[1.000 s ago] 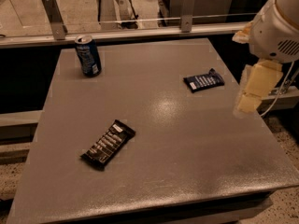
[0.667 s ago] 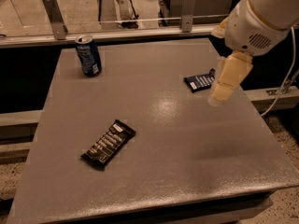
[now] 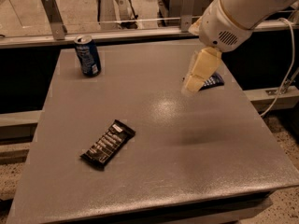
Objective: Knock pepsi can over
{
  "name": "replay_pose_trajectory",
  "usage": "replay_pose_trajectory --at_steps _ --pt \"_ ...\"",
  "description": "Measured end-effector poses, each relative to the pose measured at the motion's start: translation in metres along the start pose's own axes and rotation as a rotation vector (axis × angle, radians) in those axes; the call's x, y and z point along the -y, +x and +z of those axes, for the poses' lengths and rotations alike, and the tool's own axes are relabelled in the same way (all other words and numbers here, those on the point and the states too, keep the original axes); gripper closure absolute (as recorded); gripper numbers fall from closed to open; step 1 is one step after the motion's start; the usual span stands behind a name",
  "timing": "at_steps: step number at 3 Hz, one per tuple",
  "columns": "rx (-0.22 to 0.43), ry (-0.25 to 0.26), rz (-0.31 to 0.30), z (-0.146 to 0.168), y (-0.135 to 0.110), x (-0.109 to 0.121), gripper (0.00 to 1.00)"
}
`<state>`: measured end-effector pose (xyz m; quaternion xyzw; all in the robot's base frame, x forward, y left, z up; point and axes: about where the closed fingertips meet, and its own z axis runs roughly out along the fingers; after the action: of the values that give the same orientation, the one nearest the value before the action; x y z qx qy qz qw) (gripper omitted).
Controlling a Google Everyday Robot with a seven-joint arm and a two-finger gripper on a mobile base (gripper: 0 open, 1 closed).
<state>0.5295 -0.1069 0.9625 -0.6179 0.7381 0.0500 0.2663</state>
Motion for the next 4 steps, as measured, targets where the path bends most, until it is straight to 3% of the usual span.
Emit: replay_pose_trajectory --at_steps 1,2,4 --pt "0.061 -0.004 -0.018 0.019 -0.021 0.012 0.00" --pt "0.179 -0.020 -0.009 0.057 -0.059 0.031 0.00" --pt "0.393 -0.052 0.052 0.127 -0.127 0.063 0.00"
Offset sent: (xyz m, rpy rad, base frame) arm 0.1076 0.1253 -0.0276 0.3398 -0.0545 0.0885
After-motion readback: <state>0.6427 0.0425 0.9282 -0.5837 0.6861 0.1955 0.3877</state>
